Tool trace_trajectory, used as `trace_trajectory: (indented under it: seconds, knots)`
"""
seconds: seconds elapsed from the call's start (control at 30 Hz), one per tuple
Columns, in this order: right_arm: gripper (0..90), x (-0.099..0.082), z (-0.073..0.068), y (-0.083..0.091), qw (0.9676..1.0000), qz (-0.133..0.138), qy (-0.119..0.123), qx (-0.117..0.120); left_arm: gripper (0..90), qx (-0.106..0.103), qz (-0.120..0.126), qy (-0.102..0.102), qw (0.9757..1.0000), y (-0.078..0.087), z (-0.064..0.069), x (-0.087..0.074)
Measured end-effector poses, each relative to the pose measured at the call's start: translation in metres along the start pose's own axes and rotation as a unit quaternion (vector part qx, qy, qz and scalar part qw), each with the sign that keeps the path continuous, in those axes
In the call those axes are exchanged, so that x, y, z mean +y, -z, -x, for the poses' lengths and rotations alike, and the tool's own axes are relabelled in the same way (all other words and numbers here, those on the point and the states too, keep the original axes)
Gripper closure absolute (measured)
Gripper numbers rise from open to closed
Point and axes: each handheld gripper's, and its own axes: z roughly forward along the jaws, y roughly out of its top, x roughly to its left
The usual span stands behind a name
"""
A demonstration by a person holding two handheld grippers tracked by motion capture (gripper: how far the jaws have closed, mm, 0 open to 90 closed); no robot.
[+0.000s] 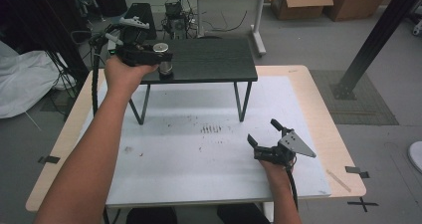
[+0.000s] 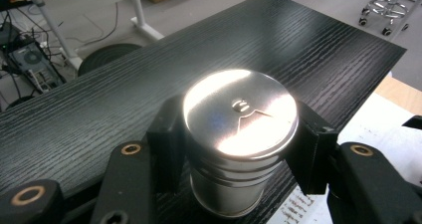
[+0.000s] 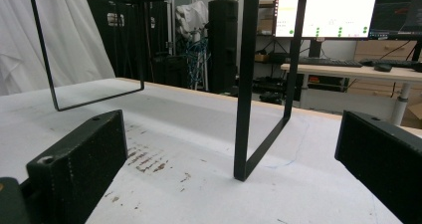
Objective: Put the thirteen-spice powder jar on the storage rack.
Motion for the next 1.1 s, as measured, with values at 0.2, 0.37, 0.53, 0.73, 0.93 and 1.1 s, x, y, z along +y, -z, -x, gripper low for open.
trace_trajectory:
  seconds: [0.2,0.37,0.53,0.73,0.93,1.1]
  knots:
    - [0.0,0.0,0.0,0.0,1.0,0.0,-0.001,0.0,48.8,0.006,-0.001,-0.007,1.0,-0.001,0.0,-0.001]
    - [0.0,0.0,0.0,0.0,1.0,0.0,0.001,0.0,48.8,0.009,-0.005,-0.013,0.9999,-0.003,0.0,-0.004]
    - [0.0,0.0,0.0,0.0,1.0,-0.001,0.0,0.0,48.8,0.007,0.007,-0.011,0.9999,-0.003,0.0,-0.007]
    - [0.0,0.0,0.0,0.0,1.0,-0.001,-0.001,0.0,48.8,0.005,0.013,-0.008,0.9999,-0.002,-0.002,-0.01]
    - [0.0,0.0,0.0,0.0,1.0,-0.001,-0.002,0.0,46.9,0.006,0.012,-0.002,0.9999,-0.003,-0.002,-0.01]
    - [0.0,0.0,0.0,0.0,1.0,-0.001,-0.001,0.0,33.3,0.011,0.013,-0.003,0.9999,-0.003,-0.001,-0.01]
